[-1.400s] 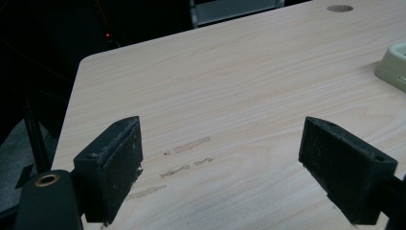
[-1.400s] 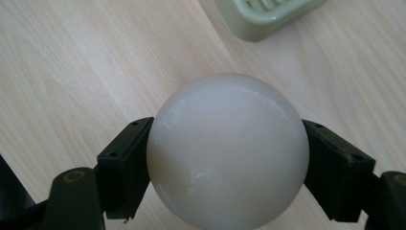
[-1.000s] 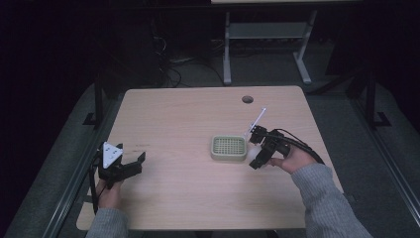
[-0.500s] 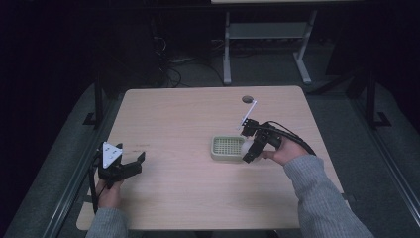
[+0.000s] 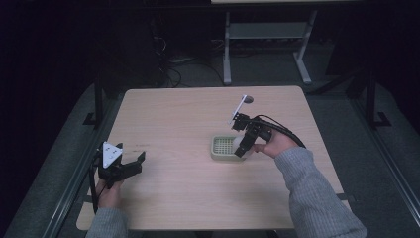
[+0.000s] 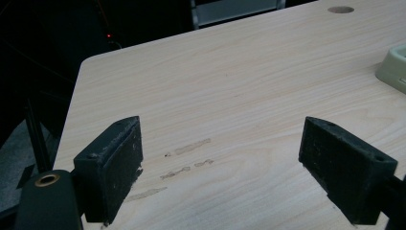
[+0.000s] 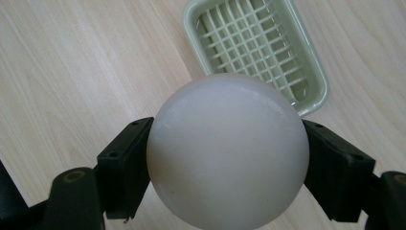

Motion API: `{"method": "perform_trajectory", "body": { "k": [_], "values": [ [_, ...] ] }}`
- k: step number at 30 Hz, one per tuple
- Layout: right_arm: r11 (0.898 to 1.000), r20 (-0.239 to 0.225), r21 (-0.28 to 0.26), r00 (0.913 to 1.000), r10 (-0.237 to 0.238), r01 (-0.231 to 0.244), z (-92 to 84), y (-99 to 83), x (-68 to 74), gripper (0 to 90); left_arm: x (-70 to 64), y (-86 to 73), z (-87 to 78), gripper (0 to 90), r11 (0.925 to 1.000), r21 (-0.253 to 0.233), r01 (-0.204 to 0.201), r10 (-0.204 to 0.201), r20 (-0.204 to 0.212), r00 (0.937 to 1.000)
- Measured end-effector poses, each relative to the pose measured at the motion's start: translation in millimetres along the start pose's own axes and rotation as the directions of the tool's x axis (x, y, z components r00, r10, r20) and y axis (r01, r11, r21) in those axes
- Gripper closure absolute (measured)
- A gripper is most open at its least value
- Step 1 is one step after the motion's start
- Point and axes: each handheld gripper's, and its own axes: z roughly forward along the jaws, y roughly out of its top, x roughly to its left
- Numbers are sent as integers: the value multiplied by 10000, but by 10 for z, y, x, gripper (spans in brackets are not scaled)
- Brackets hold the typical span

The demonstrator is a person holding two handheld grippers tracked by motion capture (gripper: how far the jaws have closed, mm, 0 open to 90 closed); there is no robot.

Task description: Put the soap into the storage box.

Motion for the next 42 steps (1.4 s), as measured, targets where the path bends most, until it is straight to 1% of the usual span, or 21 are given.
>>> {"method": "perform_trajectory", "body": {
  "k": [2, 7, 9, 11, 13, 14, 17, 20, 23, 25, 26, 31, 34, 38, 42],
  "values": [
    [10000, -85, -53, 10000, -4, 4, 3, 27, -15, 239, 3, 1, -2, 148, 10000, 8, -15, 15, -19, 10000],
    [10000, -6, 75, 10000, -5, 5, 19, 71, -24, 239, 0, -4, 10, 148, 10000, 42, -47, 47, -23, 10000],
    [10000, -84, 82, 10000, -22, 23, 15, 87, -28, 239, 3, -1, 2, 148, 10000, 10, -7, 7, 10, 10000],
    [9999, -25, 119, 10000, -77, 77, 21, 107, -38, 239, 5, 2, -4, 148, 10000, -31, -69, 69, -84, 9999],
    [9998, -17, 162, 10000, -67, 67, 30, 124, -53, 239, 13, 2, -6, 148, 9999, 5, -122, 122, -91, 9999],
    [9998, -11, 174, 10000, -96, 96, 40, 147, -69, 239, 17, 2, -3, 148, 10000, 1, -23, 23, -99, 9999],
    [9997, -34, 224, 10000, -37, 38, 42, 173, -75, 239, 20, 3, -3, 148, 10000, -5, -12, 12, -93, 10000],
    [9999, -119, 129, 9999, 8, -7, 43, 202, -97, 239, 17, 2, 2, 148, 10000, -12, -10, 10, -126, 9999],
    [9998, -34, 210, 10000, 11, -11, 54, 232, -115, 239, 18, 3, 2, 148, 10000, -26, -15, 15, -153, 9999],
    [9997, -101, 258, 9999, 34, -32, 54, 254, -130, 239, 20, 5, -1, 148, 10000, -10, 27, -28, -125, 9999],
    [9996, -24, 278, 10000, 3, -3, 48, 277, -150, 239, 22, 6, -1, 148, 10000, 16, 14, -14, -135, 9999],
    [9998, -10, 200, 10000, 61, -61, 44, 317, -169, 239, 17, 8, 3, 148, 10000, 14, 23, -23, -169, 9999],
    [9994, 20, 319, 9999, 105, -105, 90, 347, -175, 239, 15, 12, 5, 149, 10000, -6, 60, -60, -151, 9999],
    [9994, 51, 339, 9999, 117, -119, 123, 366, -199, 239, 14, 14, 7, 148, 10000, 74, -8, 9, -129, 9999],
    [9991, 57, 367, 9998, 208, -210, 157, 391, -228, 239, 12, 16, 10, 148, 10000, 4, -40, 40, -155, 9999]
  ]
}}
